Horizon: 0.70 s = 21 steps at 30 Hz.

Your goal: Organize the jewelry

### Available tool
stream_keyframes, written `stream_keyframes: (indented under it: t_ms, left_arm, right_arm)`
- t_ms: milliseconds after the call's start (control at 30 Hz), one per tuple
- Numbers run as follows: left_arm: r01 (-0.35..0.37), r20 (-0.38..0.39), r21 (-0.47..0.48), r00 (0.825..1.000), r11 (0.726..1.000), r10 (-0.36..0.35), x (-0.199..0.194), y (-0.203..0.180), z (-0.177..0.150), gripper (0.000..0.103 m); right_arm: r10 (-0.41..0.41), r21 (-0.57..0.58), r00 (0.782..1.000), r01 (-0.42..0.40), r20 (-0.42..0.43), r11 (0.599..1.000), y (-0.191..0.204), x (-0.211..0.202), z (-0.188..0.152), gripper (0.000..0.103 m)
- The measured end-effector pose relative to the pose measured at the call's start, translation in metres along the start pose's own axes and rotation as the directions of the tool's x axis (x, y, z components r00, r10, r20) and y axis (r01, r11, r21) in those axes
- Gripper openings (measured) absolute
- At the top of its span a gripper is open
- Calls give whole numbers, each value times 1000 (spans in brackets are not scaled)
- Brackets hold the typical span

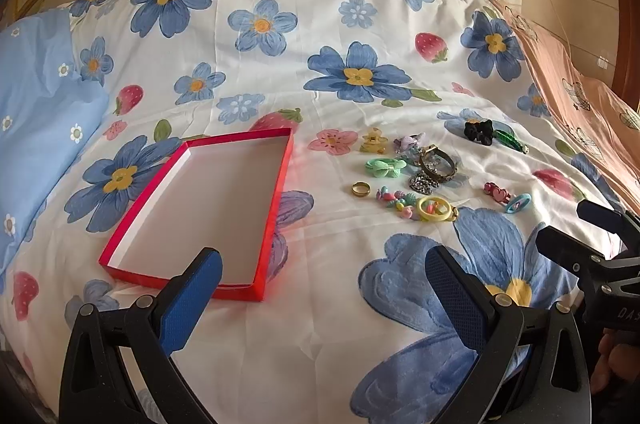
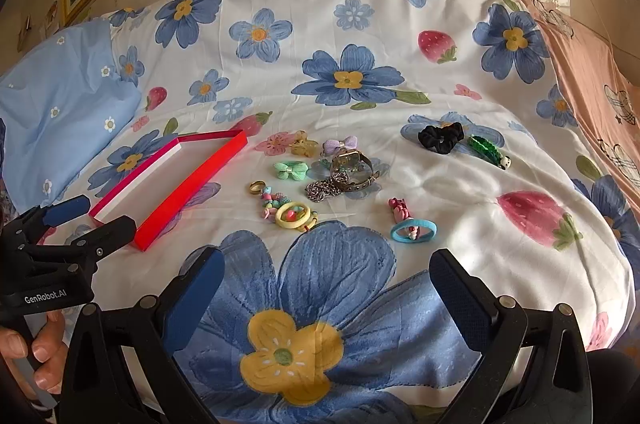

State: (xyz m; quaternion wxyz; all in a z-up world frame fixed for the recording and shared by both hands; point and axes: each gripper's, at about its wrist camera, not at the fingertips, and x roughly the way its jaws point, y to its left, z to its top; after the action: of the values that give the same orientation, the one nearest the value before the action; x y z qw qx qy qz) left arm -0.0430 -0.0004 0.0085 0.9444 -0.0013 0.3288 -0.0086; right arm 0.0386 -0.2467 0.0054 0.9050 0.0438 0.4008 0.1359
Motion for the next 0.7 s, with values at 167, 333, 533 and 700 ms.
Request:
stream_keyframes:
  t_ms: [167,333,533,700]
  left_arm:
    - [-8,-3,4,1000,1000,8,1,-2,2,102]
    - [-5,-8,5,1000,1000,5,2,6,6,102]
    - [-12,-1,10,1000,1000,12,6,-5,0,102]
    - [-12,-3,15,1000,1000,12,10,0,2,102]
  right_arm:
    - [0,4,1000,0,0,1000,-1,0,-1,103]
    - [2,6,1000,-2,-6,1000,-2,1,-1,103]
    - [4,9,1000,-4,-9,1000,-1,2,-2,103]
    - [7,9,1000,-7,-9,1000,-1,1,-2,103]
